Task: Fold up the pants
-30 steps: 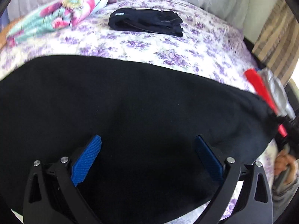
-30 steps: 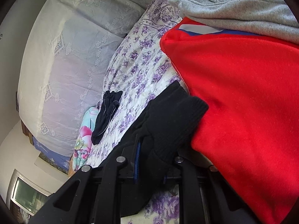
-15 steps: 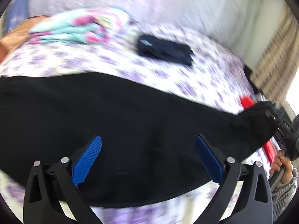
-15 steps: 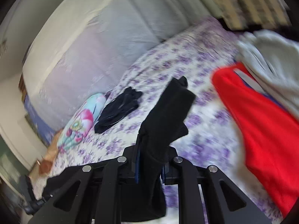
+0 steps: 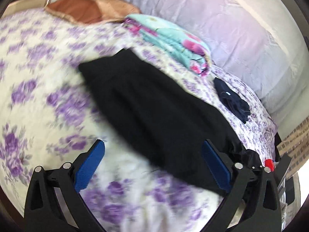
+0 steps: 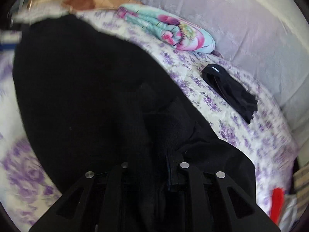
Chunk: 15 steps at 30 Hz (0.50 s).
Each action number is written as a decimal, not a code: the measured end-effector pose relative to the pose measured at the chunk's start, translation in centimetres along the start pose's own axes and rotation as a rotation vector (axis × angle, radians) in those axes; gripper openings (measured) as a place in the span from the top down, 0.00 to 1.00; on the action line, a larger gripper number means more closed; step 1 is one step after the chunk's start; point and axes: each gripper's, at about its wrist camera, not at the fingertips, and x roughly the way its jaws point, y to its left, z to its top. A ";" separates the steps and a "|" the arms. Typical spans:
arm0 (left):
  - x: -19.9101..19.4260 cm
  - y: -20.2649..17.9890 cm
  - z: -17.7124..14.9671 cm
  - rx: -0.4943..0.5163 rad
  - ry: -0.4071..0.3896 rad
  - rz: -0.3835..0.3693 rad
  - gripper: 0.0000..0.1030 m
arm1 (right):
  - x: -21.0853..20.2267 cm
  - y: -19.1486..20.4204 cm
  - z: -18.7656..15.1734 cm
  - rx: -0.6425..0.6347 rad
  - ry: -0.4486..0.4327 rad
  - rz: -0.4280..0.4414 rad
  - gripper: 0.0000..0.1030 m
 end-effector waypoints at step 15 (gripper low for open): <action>0.9 0.1 -0.8 0.080 -0.037 0.012 0.05 | -3.8 -12.6 -0.1 0.633 -0.129 0.228 0.34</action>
